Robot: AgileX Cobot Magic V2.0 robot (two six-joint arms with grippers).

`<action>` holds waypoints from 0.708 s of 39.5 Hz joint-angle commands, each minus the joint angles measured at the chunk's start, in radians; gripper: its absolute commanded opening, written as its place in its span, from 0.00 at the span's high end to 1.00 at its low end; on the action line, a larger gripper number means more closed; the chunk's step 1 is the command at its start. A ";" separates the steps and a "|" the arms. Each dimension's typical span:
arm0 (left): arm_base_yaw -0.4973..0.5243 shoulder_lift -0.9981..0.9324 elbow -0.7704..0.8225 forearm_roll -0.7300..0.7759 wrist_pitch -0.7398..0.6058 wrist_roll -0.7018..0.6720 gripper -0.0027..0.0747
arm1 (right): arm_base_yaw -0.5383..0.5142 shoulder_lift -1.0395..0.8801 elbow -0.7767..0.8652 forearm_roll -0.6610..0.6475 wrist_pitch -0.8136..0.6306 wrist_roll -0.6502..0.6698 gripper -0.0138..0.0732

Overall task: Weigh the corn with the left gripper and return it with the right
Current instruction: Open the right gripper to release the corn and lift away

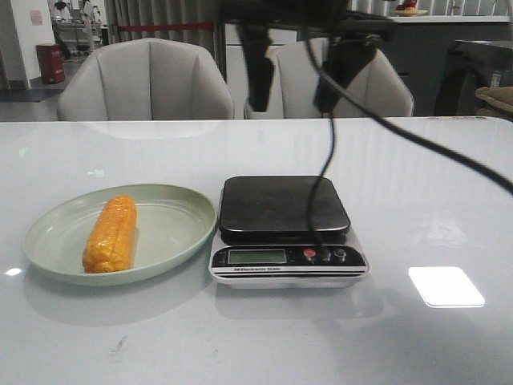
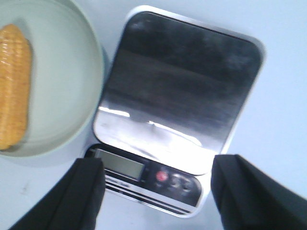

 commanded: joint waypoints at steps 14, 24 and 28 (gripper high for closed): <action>-0.002 -0.010 -0.023 0.001 -0.080 0.001 0.82 | -0.108 -0.425 0.422 -0.007 -0.270 -0.144 0.20; -0.002 -0.010 -0.023 0.001 -0.080 0.001 0.82 | -0.108 -0.775 0.737 -0.007 -0.497 -0.145 0.20; -0.002 -0.010 -0.023 0.001 -0.080 0.001 0.82 | -0.108 -0.937 0.860 -0.008 -0.588 -0.145 0.20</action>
